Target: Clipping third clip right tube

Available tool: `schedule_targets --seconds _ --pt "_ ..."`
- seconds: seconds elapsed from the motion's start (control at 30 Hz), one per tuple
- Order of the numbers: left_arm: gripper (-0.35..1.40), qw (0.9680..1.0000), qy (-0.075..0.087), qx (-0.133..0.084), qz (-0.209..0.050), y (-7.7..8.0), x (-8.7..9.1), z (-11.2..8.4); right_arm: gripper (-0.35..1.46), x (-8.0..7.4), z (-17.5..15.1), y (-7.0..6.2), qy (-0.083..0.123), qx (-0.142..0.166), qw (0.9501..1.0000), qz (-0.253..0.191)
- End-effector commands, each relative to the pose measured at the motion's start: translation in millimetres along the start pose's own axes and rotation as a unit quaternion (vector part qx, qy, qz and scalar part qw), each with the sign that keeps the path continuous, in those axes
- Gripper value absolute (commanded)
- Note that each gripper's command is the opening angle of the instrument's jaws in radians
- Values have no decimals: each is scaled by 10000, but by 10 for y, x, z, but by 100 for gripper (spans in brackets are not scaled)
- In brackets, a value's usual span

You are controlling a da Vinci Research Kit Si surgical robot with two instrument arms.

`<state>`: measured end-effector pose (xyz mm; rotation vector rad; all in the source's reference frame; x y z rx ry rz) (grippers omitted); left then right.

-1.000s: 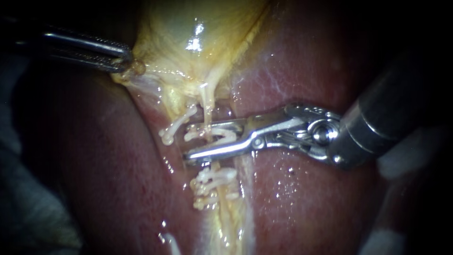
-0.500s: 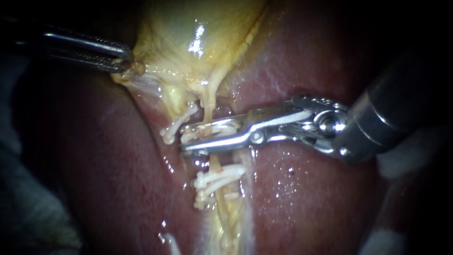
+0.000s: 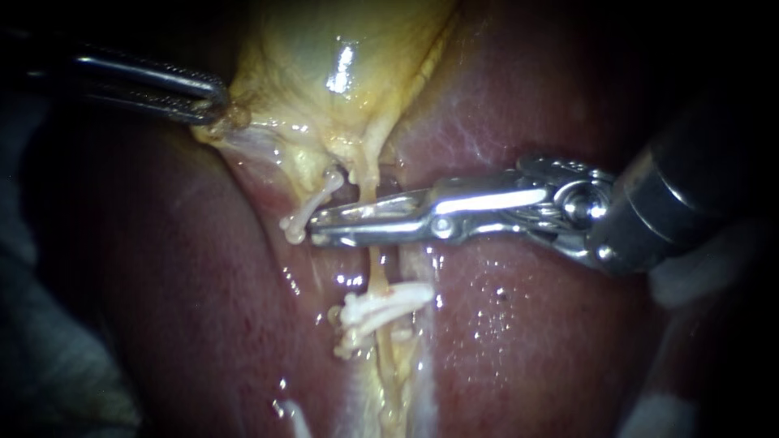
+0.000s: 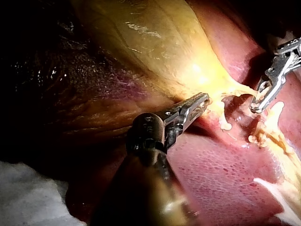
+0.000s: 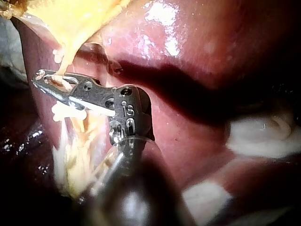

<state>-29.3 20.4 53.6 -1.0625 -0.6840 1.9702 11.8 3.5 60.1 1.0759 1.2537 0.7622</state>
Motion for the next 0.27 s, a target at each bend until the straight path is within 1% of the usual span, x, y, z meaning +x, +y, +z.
schedule_targets --seconds 0.03,0.23,0.27 --pt "-35 10000 -1 1 -1 0 0 0 -35 -1 1 1 0 -6 10000 -7" --pt "-35 10000 -1 1 -1 0 0 0 -35 -1 2 2 0 -8 10000 -10" --pt "-35 10000 0 1 -1 0 0 1 -29 -2 3 3 10 -24 10000 -13"
